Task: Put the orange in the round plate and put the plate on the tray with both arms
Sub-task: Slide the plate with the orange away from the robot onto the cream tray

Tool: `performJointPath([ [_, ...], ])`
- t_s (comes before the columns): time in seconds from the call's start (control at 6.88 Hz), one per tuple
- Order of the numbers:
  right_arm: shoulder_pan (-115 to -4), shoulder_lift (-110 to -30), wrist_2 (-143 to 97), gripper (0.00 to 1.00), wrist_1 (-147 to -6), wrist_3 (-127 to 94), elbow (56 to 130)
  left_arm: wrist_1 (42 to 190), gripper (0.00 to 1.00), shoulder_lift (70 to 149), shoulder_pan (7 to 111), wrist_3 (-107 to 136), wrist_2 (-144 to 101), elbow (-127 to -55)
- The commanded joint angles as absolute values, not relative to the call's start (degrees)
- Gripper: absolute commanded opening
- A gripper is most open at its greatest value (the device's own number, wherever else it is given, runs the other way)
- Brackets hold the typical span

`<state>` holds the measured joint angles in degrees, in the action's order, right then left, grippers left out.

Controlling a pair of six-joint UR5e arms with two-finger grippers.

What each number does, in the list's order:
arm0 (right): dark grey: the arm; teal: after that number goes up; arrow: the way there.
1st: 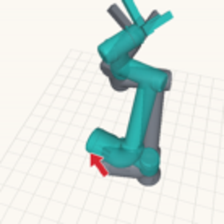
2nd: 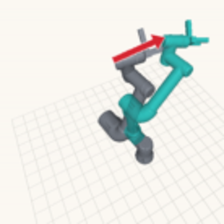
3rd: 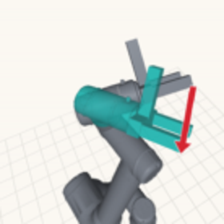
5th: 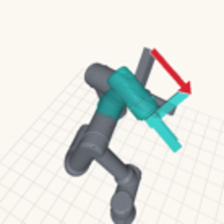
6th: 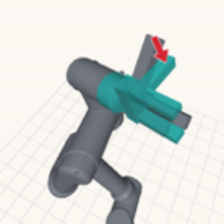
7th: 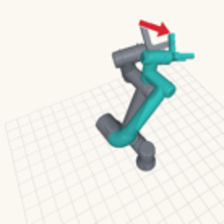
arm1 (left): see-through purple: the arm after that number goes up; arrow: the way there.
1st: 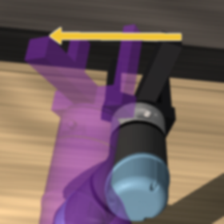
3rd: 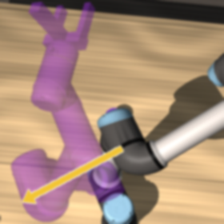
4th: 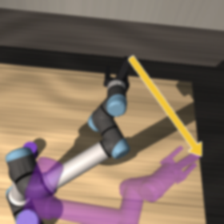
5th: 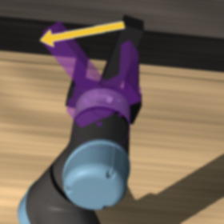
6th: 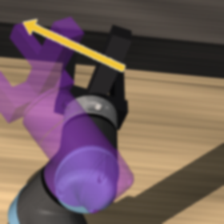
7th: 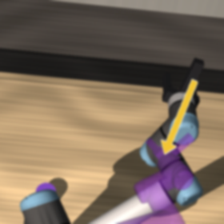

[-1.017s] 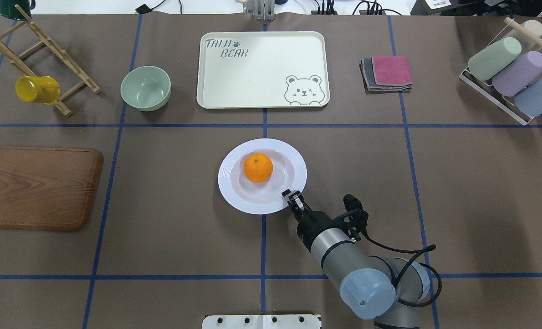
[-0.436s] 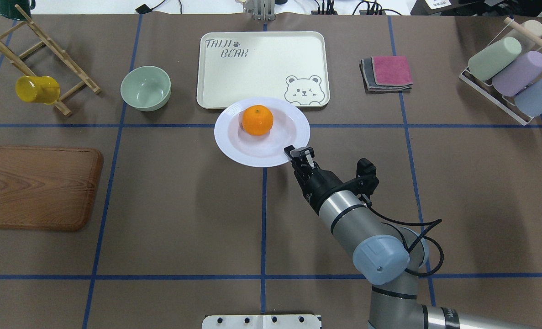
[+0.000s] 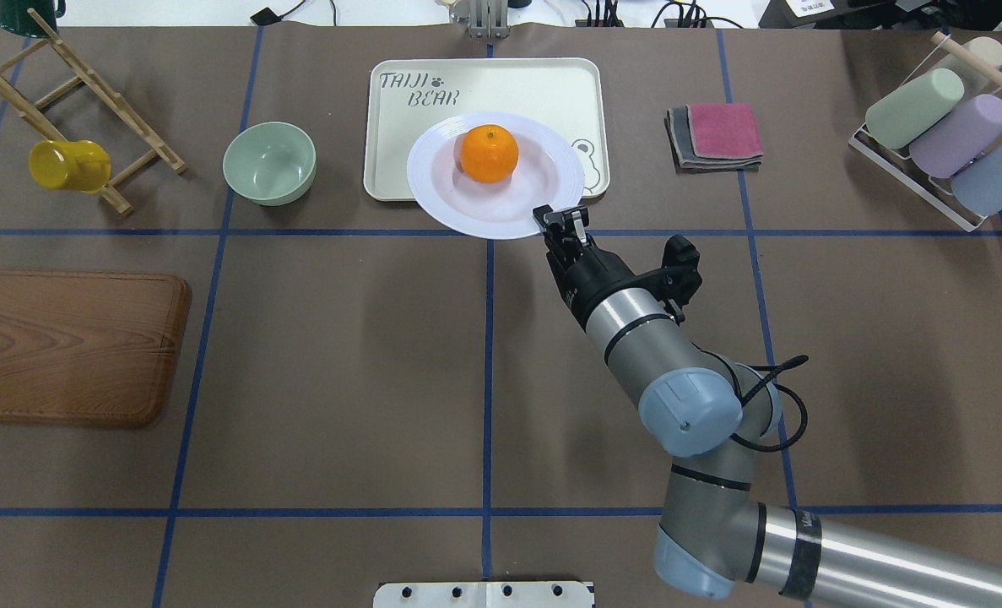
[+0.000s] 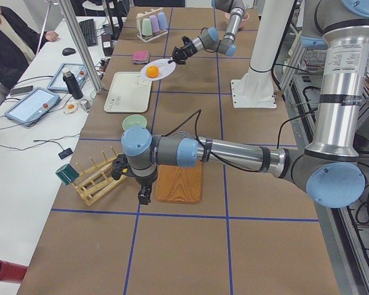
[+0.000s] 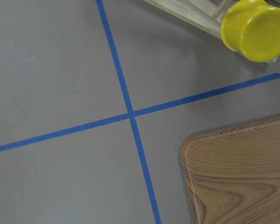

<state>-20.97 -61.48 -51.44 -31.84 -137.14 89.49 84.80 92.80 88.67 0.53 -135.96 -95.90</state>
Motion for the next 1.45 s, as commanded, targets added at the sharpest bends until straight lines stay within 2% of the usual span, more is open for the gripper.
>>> performJointPath([
  [0.0,-27.0,-53.7,-54.0,0.0,-37.9,-142.0,78.2,85.4,0.99,92.3,88.7,2.6,-135.9,-96.3],
  [0.15,-28.7,-48.7,-54.3,0.0,-42.7,-146.2,73.6,86.1,0.99,91.9,88.7,2.7,-135.9,-96.3],
  [0.73,-29.9,-31.9,-54.3,0.0,-43.9,-151.3,47.7,86.2,0.99,91.6,88.7,2.5,-135.9,-96.2],
  [0.87,-29.8,-31.3,-54.3,0.0,-43.9,-151.4,46.9,86.2,0.99,91.7,88.7,2.6,-135.9,-96.3],
  [1.02,-29.5,-31.4,-54.5,0.38,-43.9,-151.3,47.5,86.2,0.99,91.7,88.6,2.6,-135.9,-96.2],
  [1.16,-28.7,-33.5,-54.7,0.99,-44.0,-148.1,51.5,86.2,0.99,91.8,88.6,2.6,-135.9,-96.3],
  [1.31,-27.7,-39.1,-56.1,1.0,-44.0,-140.0,60.8,86.2,0.99,91.8,88.5,2.6,-135.8,-96.2],
])
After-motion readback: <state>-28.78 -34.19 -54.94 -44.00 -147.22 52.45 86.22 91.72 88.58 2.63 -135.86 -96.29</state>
